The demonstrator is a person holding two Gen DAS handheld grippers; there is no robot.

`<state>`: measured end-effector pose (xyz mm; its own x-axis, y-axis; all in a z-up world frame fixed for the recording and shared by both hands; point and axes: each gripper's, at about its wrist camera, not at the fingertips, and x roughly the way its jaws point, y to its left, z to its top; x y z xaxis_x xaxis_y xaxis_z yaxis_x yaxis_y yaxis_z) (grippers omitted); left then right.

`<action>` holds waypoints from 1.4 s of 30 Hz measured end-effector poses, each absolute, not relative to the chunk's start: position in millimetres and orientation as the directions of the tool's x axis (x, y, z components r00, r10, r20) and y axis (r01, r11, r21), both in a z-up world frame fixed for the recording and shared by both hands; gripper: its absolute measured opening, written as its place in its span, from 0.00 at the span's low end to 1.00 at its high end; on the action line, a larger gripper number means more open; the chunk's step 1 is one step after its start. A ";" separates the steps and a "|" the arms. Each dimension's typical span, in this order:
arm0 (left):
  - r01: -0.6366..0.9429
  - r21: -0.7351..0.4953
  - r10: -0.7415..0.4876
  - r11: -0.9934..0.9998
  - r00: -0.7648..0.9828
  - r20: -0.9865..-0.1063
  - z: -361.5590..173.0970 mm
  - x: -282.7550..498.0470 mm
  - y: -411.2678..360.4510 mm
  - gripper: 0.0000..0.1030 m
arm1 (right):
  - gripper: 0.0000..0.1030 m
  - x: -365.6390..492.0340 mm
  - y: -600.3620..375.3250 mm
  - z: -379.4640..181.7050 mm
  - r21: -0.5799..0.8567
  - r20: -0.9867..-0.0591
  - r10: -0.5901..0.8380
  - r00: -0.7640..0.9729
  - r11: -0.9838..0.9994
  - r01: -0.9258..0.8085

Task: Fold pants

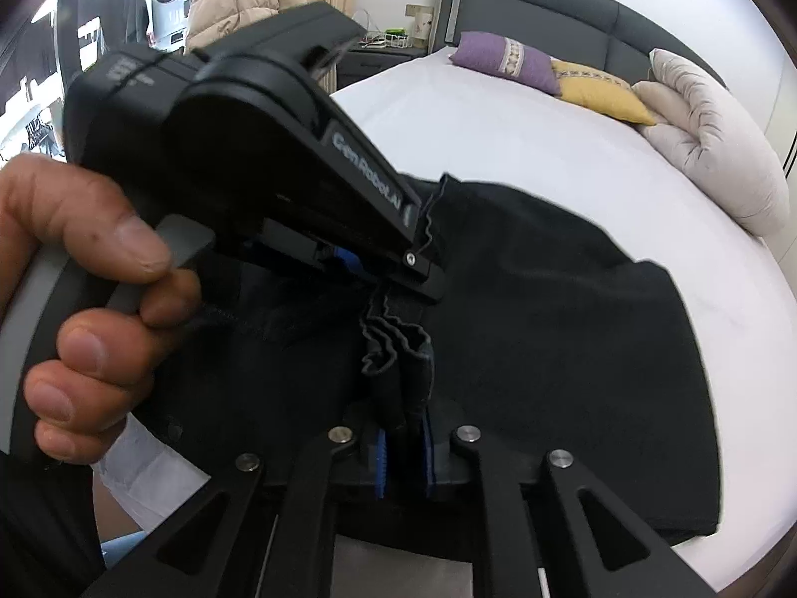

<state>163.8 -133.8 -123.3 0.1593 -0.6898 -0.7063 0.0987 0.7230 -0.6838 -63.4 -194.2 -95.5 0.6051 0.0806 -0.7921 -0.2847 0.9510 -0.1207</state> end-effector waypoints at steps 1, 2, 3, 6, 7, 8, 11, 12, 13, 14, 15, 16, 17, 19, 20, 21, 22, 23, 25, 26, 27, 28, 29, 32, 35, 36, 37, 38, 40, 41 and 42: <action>0.095 -0.686 -0.691 0.721 0.162 -0.704 -124.7 163.2 -134.5 0.07 | 0.15 -62.6 -195.2 -96.1 -0.118 -0.793 0.082 0.603 0.951 -0.285; 0.094 -0.686 -0.691 0.722 0.163 -0.704 -125.4 162.9 -136.2 0.08 | 0.16 -62.4 -196.5 -97.3 -0.113 -0.792 0.085 0.604 0.953 -0.282; 0.095 -0.683 -0.688 0.724 0.165 -0.706 -127.0 162.2 -137.2 0.08 | 0.19 -62.9 -197.4 -97.0 -0.104 -0.790 0.092 0.607 0.954 -0.280; 0.097 -0.672 -0.678 0.734 0.172 -0.715 -125.8 160.5 -141.1 0.09 | 0.49 -61.0 -206.9 -93.5 -0.030 -0.798 0.144 0.585 0.960 -0.277; 0.101 -0.661 -0.667 0.744 0.180 -0.723 -121.7 155.0 -134.8 0.09 | 0.66 -61.3 -212.4 -90.9 0.013 -0.802 0.176 0.571 0.961 -0.277; 0.106 -0.643 -0.651 0.758 0.188 -0.736 -117.6 150.6 -136.6 0.09 | 0.68 -62.0 -219.6 -87.9 0.064 -0.804 0.217 0.553 0.957 -0.283; 0.128 -0.528 -0.542 0.840 0.267 -0.797 -94.1 136.9 -138.9 0.09 | 0.67 -70.7 -236.0 -80.4 0.132 -0.807 0.272 0.524 0.948 -0.289; 0.126 -0.490 -0.504 0.862 0.296 -0.811 -87.8 134.6 -137.6 0.09 | 0.59 -71.8 -239.9 -78.7 0.137 -0.818 0.268 0.509 0.950 -0.280; 0.126 -0.448 -0.463 0.885 0.339 -0.819 -77.6 133.3 -135.8 0.09 | 0.47 -72.1 -246.0 -76.0 0.151 -0.825 0.271 0.496 0.951 -0.270; 0.138 -0.436 -0.455 0.889 0.361 -0.814 -70.8 133.3 -138.6 0.09 | 0.42 -71.7 -253.0 -71.9 0.173 -0.830 0.281 0.483 0.951 -0.255; 0.158 -0.424 -0.452 0.892 0.377 -0.809 -63.8 133.9 -142.8 0.09 | 0.32 -70.6 -259.5 -68.0 0.201 -0.833 0.295 0.469 0.949 -0.242; 0.193 -0.406 -0.450 0.893 0.390 -0.803 -56.1 134.3 -152.0 0.09 | 0.29 -69.6 -270.0 -61.7 0.244 -0.828 0.322 0.459 0.944 -0.223; 0.238 -0.388 -0.454 0.890 0.395 -0.799 -48.8 134.7 -162.8 0.09 | 0.27 -71.0 -277.2 -56.8 0.268 -0.819 0.337 0.464 0.940 -0.209; 0.311 -0.377 -0.477 0.873 0.377 -0.794 -47.1 133.9 -189.5 0.09 | 0.21 -73.4 -290.4 -45.9 0.302 -0.804 0.351 0.480 0.936 -0.179; 0.329 -0.370 -0.479 0.869 0.365 -0.799 -51.2 133.5 -195.1 0.09 | 0.21 -71.9 -297.3 -39.3 0.303 -0.803 0.340 0.489 0.940 -0.157; 0.345 -0.355 -0.469 0.869 0.346 -0.812 -59.1 132.0 -207.5 0.09 | 0.21 -73.1 -301.4 -34.1 0.287 -0.808 0.314 0.499 0.949 -0.133; 0.353 -0.347 -0.462 0.869 0.326 -0.825 -67.1 130.0 -216.3 0.09 | 0.21 -71.2 -307.6 -27.6 0.258 -0.814 0.276 0.510 0.960 -0.108; 0.361 -0.343 -0.457 0.867 0.301 -0.837 -75.6 127.0 -223.6 0.09 | 0.21 -69.6 -309.2 -22.8 0.234 -0.816 0.251 0.520 0.967 -0.100; 0.382 -0.326 -0.441 0.865 0.266 -0.857 -91.9 119.5 -233.3 0.09 | 0.21 -69.5 -310.6 -16.1 0.158 -0.823 0.178 0.539 0.984 -0.084; 0.403 -0.307 -0.438 0.862 0.288 -0.852 -94.3 109.8 -233.4 0.09 | 0.21 -71.2 -311.1 -16.2 0.125 -0.824 0.148 0.547 0.989 -0.080; 0.420 -0.288 -0.430 0.861 0.298 -0.852 -95.6 101.1 -232.6 0.09 | 0.21 -71.4 -311.9 -17.0 0.110 -0.824 0.136 0.550 0.991 -0.080; 0.438 -0.265 -0.418 0.859 0.300 -0.858 -94.5 99.3 -239.2 0.09 | 0.21 -67.1 -313.3 -16.5 0.094 -0.826 0.121 0.550 0.993 -0.076; 0.443 -0.261 -0.415 0.858 0.298 -0.860 -94.1 98.3 -242.4 0.09 | 0.21 -61.7 -313.2 -16.5 0.074 -0.829 0.100 0.551 0.995 -0.070; 0.439 -0.271 -0.421 0.857 0.290 -0.860 -94.8 99.8 -252.4 0.09 | 0.21 -44.9 -308.4 -17.8 0.040 -0.825 0.082 0.559 0.995 -0.087; 0.439 -0.267 -0.417 0.858 0.289 -0.862 -94.9 100.6 -252.9 0.09 | 0.21 -34.5 -306.1 -18.3 -0.017 -0.825 0.041 0.564 0.995 -0.096; 0.441 -0.268 -0.418 0.857 0.288 -0.862 -92.6 99.5 -243.6 0.09 | 0.21 -31.2 -304.6 -20.2 -0.031 -0.824 0.032 0.565 0.994 -0.102; 0.441 -0.271 -0.420 0.856 0.286 -0.861 -93.1 99.9 -244.3 0.09 | 0.21 -29.0 -303.9 -18.6 -0.050 -0.824 0.019 0.566 0.993 -0.106; 0.440 -0.274 -0.423 0.855 0.285 -0.860 -94.0 99.9 -245.3 0.09 | 0.21 -25.0 -301.6 -19.6 -0.080 -0.824 -0.004 0.567 0.991 -0.110; 0.441 -0.282 -0.430 0.852 0.281 -0.858 -93.9 102.5 -224.2 0.09 | 0.21 -19.6 -298.4 -21.9 -0.114 -0.823 -0.022 0.568 0.985 -0.127; 0.443 -0.281 -0.429 0.851 0.280 -0.858 -94.0 103.1 -222.6 0.09 | 0.20 -14.9 -297.3 -24.6 -0.109 -0.825 -0.012 0.565 0.984 -0.139; 0.445 -0.279 -0.428 0.851 0.281 -0.859 -98.3 102.2 -219.5 0.09 | 0.19 -9.2 -297.5 -28.7 -0.103 -0.829 -0.004 0.559 0.984 -0.146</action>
<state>102.2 -219.5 -98.3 0.2808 -0.4284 -0.8589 0.4449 0.8510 -0.2790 -9.2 -297.5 -28.7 0.5588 -0.0041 -0.8293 -0.1462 0.9838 -0.1034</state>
